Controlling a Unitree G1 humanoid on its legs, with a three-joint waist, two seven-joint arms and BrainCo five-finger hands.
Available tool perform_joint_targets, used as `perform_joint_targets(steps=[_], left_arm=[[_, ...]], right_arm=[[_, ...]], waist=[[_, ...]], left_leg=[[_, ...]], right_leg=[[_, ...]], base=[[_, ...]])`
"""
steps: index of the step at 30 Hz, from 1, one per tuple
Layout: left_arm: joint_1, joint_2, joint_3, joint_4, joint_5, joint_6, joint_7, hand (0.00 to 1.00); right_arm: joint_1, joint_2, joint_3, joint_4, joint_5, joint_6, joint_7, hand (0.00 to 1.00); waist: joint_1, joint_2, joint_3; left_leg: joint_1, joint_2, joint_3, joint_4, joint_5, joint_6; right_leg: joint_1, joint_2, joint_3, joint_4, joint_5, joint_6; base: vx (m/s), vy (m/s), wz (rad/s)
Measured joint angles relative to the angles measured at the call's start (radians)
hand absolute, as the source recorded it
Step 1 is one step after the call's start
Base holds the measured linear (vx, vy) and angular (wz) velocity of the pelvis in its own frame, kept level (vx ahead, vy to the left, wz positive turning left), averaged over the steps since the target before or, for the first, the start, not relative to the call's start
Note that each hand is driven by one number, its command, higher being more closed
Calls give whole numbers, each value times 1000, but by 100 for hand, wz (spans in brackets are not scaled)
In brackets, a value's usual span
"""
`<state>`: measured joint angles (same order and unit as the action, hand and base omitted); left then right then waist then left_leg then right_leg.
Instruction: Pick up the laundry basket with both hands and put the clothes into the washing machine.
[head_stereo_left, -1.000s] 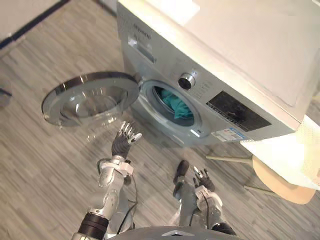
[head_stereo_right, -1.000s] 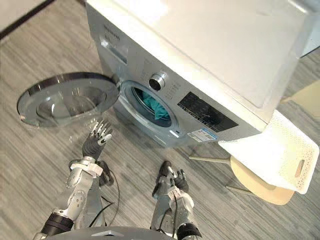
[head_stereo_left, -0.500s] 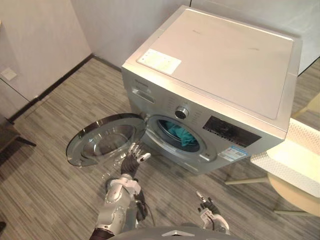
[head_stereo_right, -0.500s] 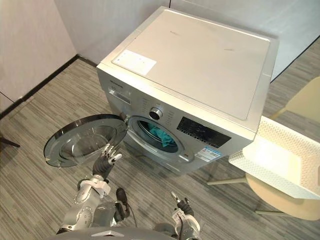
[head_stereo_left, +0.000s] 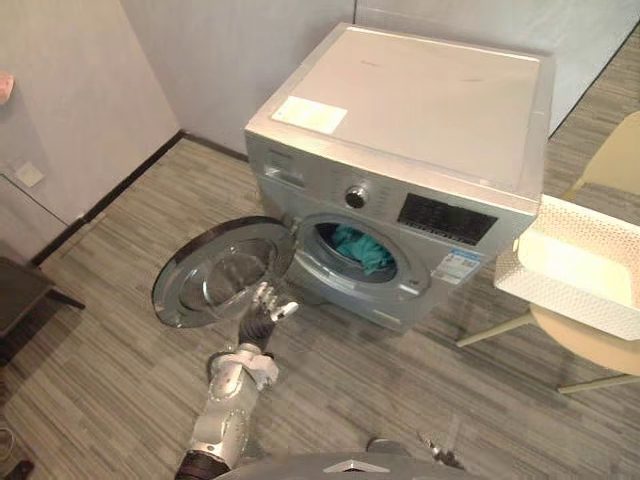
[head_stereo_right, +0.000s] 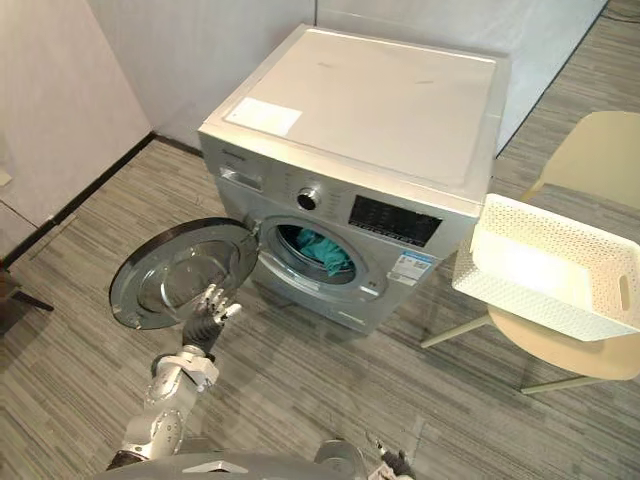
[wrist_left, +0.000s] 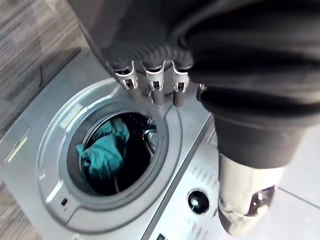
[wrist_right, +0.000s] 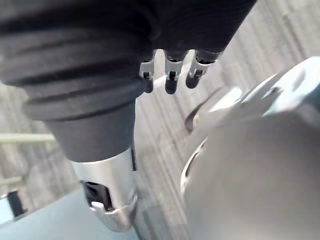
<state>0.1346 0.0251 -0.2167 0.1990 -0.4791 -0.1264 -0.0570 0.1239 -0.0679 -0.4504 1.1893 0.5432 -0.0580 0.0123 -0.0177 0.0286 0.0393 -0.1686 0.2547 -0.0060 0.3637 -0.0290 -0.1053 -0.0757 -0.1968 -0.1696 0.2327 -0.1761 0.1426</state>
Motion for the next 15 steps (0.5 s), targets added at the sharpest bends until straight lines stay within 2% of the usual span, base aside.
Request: perform_joint_targets(steps=[2,3,5,6,7,8,9,10,11,13,14,15], left_arm=[[8,15,-1,-36,7,0,1,0],[8,19,2,-71,14,-5,0,0],[-7,27,17,-116,14,-15,-1,0],[-21,38,31,-139,14,-17,0,0],[-27,48,68,-152,18,-17,1,0],[-27,50,93,-159,27,-16,2,0],[-37,49,149,-173,33,-16,7,0],[-46,49,177,-173,33,-16,10,0],[-69,55,239,-187,33,-16,24,0],[-111,64,303,-216,62,-21,50,0],[-180,64,362,-218,111,-39,109,0],[-210,66,387,-216,128,-44,132,0]], right_arm=[[22,6,-25,8,-1,4,0,0],[28,9,-25,6,-3,9,1,0],[22,-6,-21,4,-22,14,1,0],[7,-13,-9,6,-32,17,0,0],[-4,-21,18,6,-32,18,0,0],[-7,-25,25,6,-32,18,-1,0],[-13,-39,49,4,-30,18,-3,0],[-13,-40,63,4,-30,18,-4,0],[-8,-37,112,4,-32,18,-6,0],[-8,-27,147,-24,-32,15,-2,0],[-8,-21,183,-77,-33,0,1,0],[-18,-22,203,-90,-34,-6,2,0]], waist=[[-4,2,-1],[0,6,-8],[4,13,-13],[10,13,-13],[14,10,-11],[14,14,-13],[4,36,-3],[3,34,-5],[10,22,-7],[8,-13,-11],[5,-22,-9],[7,-19,2]], left_leg=[[28,-17,8,-24,-37,-54],[42,-28,20,-57,-75,-79],[18,-56,64,-74,-135,-60],[-19,-75,96,-69,-165,-46],[-69,-88,131,-46,-171,-26],[-92,-86,149,-36,-176,-5],[-123,-78,168,-39,-171,25],[-128,-78,172,-50,-165,24],[-121,-95,179,-93,-138,19],[-115,-128,186,-133,-104,27],[-129,-143,183,-152,-63,28],[-129,-142,181,-161,-48,27]], right_leg=[[25,-24,-13,-24,35,18],[20,-39,-10,-43,63,37],[-22,-66,8,-75,117,63],[-60,-81,34,-114,175,74],[-103,-91,47,-168,275,60],[-118,-87,39,-213,341,43],[-124,-68,-5,-246,353,23],[-126,-56,-24,-214,324,16],[-93,-35,-60,-200,272,26],[-46,-38,-93,-279,270,27],[-43,-47,-116,-313,271,29],[-47,-42,-115,-313,274,34]], base=[[-51,371,21],[-113,388,-6],[-150,377,-27],[-220,333,-60],[-254,315,-74],[-293,273,-78],[-239,243,-55],[-199,274,-50],[-119,229,-24],[-94,103,5],[-94,-15,22],[-169,-73,19]])
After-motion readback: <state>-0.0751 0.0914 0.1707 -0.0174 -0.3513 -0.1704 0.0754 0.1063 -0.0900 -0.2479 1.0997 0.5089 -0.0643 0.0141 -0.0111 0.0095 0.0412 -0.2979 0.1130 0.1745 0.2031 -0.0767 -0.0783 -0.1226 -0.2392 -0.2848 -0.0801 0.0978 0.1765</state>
